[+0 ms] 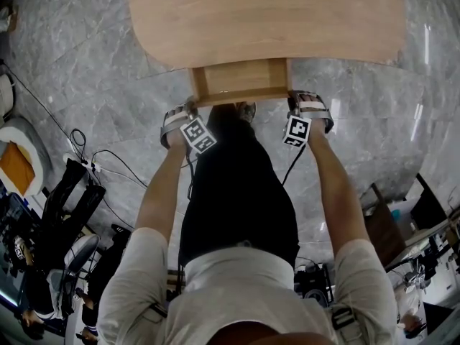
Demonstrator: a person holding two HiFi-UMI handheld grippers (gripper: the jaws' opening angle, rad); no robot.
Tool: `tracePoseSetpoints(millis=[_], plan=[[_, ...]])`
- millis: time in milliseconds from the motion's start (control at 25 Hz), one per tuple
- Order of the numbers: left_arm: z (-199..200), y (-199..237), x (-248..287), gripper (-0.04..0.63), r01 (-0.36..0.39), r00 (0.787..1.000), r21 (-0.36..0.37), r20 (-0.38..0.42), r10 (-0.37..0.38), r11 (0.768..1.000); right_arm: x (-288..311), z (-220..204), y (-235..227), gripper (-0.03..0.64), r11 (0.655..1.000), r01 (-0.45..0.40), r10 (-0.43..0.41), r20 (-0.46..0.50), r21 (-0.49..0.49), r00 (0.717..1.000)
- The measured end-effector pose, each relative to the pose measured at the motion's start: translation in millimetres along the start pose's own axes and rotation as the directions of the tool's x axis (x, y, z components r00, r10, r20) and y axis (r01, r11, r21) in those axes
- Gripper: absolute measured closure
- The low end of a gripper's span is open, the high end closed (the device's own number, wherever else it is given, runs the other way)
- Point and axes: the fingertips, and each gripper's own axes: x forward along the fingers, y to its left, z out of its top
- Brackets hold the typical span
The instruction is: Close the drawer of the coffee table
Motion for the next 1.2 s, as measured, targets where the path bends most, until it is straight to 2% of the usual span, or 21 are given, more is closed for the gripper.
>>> tracePoseSetpoints(millis=[1200], plan=[[8,33,-6,0.491,-0.015,1.0,-0.019,0.005,0.015,1.0,-2,2,-38,0.534,0.999,0.032,-0.032,-0.002,0.005,0.999]])
